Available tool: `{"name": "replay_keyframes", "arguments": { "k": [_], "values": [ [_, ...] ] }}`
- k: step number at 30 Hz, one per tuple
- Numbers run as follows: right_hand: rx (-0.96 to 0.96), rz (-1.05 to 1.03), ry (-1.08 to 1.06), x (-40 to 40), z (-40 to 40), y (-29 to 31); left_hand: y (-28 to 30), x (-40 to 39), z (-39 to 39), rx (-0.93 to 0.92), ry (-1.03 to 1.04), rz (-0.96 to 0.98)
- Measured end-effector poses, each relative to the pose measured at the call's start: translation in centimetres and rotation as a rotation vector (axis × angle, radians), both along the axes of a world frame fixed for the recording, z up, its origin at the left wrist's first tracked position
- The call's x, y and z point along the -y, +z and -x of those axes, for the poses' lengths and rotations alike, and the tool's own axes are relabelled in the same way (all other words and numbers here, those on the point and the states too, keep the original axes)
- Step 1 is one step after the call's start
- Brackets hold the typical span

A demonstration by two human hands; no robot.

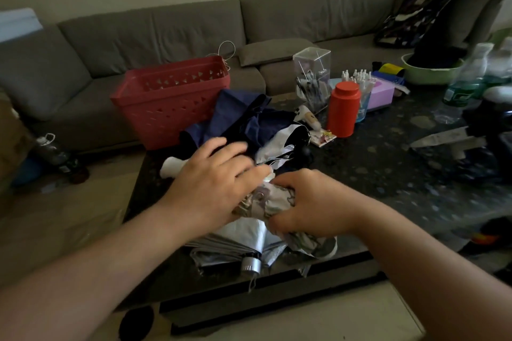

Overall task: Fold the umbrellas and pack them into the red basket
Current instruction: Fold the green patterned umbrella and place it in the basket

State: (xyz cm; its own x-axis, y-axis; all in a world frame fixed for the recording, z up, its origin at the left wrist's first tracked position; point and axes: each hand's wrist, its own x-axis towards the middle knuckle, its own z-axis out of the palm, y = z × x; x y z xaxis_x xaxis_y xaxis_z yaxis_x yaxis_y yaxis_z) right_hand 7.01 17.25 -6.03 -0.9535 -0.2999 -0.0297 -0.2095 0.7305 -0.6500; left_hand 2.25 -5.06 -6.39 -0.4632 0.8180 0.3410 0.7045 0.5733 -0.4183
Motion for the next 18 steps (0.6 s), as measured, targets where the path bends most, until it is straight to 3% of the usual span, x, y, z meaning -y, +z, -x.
{"name": "replay_keyframes", "arguments": {
  "k": [5, 7, 9, 11, 15, 18],
  "values": [
    [0.129, 0.118, 0.051, -2.2, 1.0, 0.8, 0.2, -0.3, 0.2, 0.118, 0.119, -0.051],
    [0.188, 0.421, 0.012, -3.7, 1.1, 0.9, 0.6, -0.7, -0.4, 0.173, 0.234, -0.126],
    [0.327, 0.936, -0.033, -5.0, 1.2, 0.7, 1.2, -0.9, -0.6, 0.317, 0.367, -0.28],
    [0.344, 1.195, 0.005, -5.4, 1.3, 0.5, 1.5, -1.4, -1.0, 0.484, 0.471, -0.475],
    [0.206, 1.158, 0.036, -3.2, 1.4, -0.2, 1.3, -4.2, -2.7, 0.806, 0.518, -0.72],
    [-0.012, 1.183, -0.203, -2.7, 1.2, 0.2, 0.6, -5.9, -3.7, 0.993, 0.541, -0.779]
  ]
}}
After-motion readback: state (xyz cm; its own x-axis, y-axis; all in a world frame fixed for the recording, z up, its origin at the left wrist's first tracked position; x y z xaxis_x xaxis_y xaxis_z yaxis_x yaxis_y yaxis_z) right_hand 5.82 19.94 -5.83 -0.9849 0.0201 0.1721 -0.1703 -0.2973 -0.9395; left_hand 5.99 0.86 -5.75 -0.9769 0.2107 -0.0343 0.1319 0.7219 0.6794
